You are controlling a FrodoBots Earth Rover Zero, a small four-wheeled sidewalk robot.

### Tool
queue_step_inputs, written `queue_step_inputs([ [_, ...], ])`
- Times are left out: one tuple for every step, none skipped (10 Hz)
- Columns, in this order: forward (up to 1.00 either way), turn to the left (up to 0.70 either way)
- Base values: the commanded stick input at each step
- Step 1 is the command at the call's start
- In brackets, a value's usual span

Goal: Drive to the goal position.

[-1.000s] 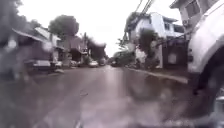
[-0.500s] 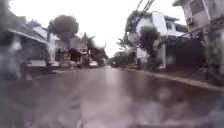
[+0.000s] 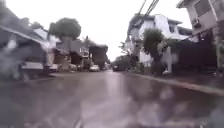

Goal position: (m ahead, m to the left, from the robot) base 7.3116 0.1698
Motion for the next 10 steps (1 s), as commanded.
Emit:
queue_step_inputs([
  [1.00,0.00],
  [1.00,0.00],
  [1.00,0.00],
  [1.00,0.00],
  [1.00,0.00],
  [1.00,0.00],
  [1.00,0.00],
  [1.00,0.00],
  [1.00,0.00],
  [1.00,0.00],
])
